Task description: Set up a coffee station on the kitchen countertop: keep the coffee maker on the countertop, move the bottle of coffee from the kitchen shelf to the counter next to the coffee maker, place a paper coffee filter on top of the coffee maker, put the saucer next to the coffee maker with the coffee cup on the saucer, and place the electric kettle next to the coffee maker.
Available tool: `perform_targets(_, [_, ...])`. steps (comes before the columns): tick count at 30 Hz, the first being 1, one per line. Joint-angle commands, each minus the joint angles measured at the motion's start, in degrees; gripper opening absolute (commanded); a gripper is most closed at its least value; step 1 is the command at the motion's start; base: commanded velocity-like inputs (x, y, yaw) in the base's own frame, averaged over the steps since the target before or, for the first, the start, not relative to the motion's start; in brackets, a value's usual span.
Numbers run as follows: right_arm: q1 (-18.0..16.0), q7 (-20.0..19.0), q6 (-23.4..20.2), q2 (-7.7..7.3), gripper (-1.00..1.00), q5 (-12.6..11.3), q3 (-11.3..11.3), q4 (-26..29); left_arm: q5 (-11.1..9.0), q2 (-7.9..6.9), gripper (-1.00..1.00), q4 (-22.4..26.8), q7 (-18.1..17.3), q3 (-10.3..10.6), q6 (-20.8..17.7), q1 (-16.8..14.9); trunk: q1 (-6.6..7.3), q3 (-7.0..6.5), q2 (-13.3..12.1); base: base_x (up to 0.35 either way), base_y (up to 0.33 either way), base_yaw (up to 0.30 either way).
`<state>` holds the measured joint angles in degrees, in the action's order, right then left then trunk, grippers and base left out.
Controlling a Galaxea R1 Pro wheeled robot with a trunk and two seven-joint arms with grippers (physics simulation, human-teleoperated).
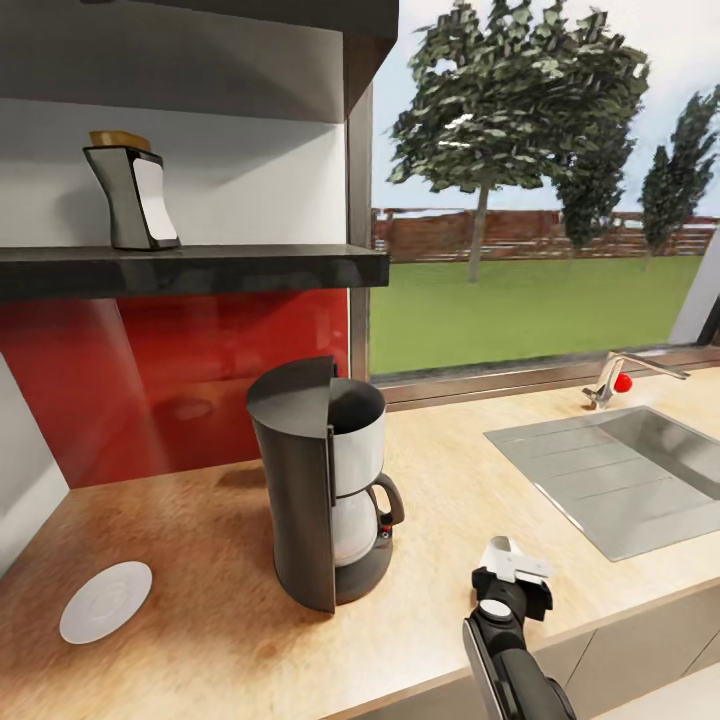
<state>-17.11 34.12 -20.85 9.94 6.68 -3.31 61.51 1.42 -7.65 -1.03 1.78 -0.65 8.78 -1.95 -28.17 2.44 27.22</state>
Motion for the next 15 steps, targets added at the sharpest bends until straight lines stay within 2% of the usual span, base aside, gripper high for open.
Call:
perform_targets(1, [-0.03, -0.12, -0.50, 0.06, 1.00, 0.27, -0.22, -0.02, 0.16, 0.00, 1.00, -0.11, 0.15, -0.06, 0.28, -0.07, -0.03, 0.13, 0.11, 0.000, 0.000, 0.000])
perform_targets(8, [-0.03, -0.17, -0.50, 0.06, 1.00, 0.27, -0.38, -0.08, 0.16, 0.01, 1.00, -0.11, 0.15, -0.06, 0.28, -0.07, -0.03, 0.13, 0.11, 0.000, 0.000, 0.000])
perform_targets(9, [-0.03, -0.17, -0.50, 0.06, -1.00, 0.27, -0.38, -0.08, 0.16, 0.01, 1.00, -0.11, 0.15, -0.06, 0.28, -0.07, -0.03, 0.13, 0.11, 0.000, 0.000, 0.000])
perform_targets(15, [-0.03, -0.17, -0.50, 0.06, -1.00, 0.27, -0.38, -0.05, 0.16, 0.01, 1.00, -0.11, 0.15, -0.06, 0.28, -0.07, -0.03, 0.13, 0.11, 0.000, 0.000, 0.000])
